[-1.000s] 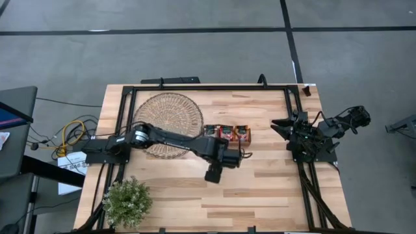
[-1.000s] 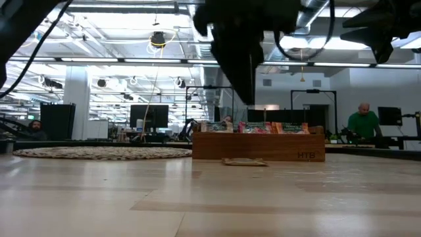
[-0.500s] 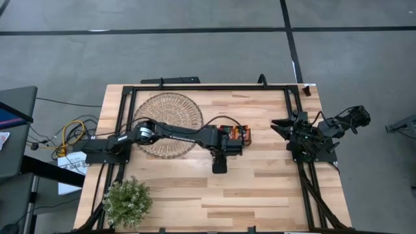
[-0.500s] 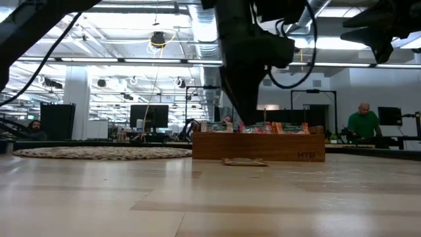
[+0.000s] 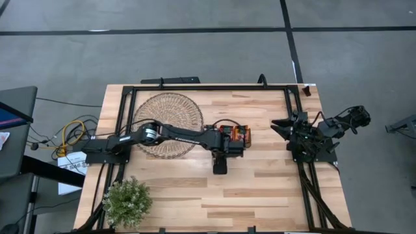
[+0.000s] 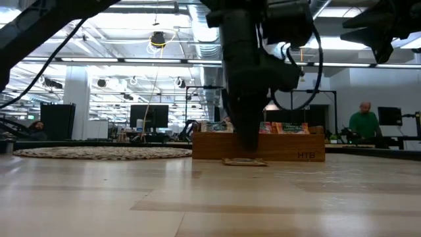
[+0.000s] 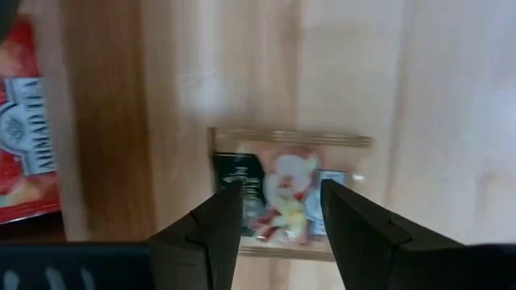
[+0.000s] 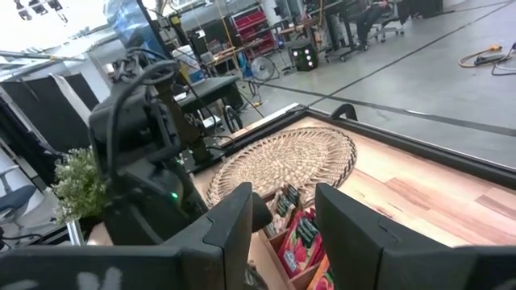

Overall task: Pick & Place Tea
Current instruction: Put the brown tea bag into the left section of the wooden organizer

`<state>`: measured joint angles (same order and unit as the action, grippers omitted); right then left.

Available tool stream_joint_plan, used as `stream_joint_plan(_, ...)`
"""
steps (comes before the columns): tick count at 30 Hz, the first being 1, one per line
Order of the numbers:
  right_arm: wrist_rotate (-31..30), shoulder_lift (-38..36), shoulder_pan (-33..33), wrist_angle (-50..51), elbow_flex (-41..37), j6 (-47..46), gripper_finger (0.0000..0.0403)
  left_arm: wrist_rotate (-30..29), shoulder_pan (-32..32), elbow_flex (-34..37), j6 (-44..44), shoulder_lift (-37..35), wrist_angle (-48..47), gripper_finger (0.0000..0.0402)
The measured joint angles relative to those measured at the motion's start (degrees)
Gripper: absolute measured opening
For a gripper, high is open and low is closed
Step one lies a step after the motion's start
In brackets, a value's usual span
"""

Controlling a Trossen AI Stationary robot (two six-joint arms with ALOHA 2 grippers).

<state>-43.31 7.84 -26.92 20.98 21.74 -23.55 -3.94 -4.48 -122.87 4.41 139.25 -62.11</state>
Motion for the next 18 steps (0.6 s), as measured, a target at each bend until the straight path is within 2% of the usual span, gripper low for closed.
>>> stream_joint_plan(4,0.00,0.01,0.00,0.02,0.00,0.01,0.0129,0.48,0.79,-0.02,1.36,0.42,0.08,0.0162)
stream_joint_plan(9,0.00,0.02,0.00,0.04,0.00,0.02,0.0129,7.47,0.79,-0.02,4.06,0.65,-1.96,0.0162)
stream_joint_plan(15,0.00,0.02,0.00,0.02,0.00,0.02,0.0129,8.02,-1.70,-0.03,5.26,0.98,-1.30,0.0162)
stream_joint_plan(18,0.00,0.00,0.00,0.02,0.00,0.00,0.0129,5.95,-2.13,-0.02,5.47,1.43,-1.02,0.0162)
